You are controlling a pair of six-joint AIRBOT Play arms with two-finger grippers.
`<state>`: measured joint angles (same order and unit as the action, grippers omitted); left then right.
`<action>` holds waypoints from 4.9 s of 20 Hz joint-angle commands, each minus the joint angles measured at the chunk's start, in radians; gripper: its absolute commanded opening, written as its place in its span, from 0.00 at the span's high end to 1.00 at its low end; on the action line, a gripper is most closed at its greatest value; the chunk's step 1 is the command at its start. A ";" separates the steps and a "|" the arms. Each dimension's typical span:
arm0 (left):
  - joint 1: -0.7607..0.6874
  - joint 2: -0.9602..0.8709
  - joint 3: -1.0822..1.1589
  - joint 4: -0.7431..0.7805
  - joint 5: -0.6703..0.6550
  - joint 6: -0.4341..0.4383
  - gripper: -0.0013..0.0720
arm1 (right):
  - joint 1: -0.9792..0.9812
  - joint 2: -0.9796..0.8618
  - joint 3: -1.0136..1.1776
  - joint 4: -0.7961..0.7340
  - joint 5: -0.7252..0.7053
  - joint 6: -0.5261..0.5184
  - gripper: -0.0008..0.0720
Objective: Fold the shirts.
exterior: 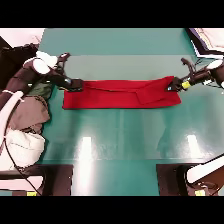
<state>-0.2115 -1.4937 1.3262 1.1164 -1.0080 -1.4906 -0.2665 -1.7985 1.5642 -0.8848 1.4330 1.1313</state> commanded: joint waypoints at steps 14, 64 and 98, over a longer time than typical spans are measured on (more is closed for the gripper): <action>-0.255 -0.518 0.509 -0.144 0.069 -0.003 0.95 | 0.465 0.181 0.423 0.010 -0.038 0.188 0.97; 0.170 -0.195 0.688 0.060 -0.466 0.054 0.95 | 0.478 -0.254 0.172 0.261 -0.245 0.237 0.09; 0.169 -0.195 0.688 -0.004 -0.474 0.084 0.95 | -0.644 0.636 -0.421 -0.375 -0.405 0.481 0.97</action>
<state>-0.0425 -1.6886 2.0144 1.1309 -1.4837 -1.4067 -0.7387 -1.2648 1.2602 -1.2480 1.1160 1.5471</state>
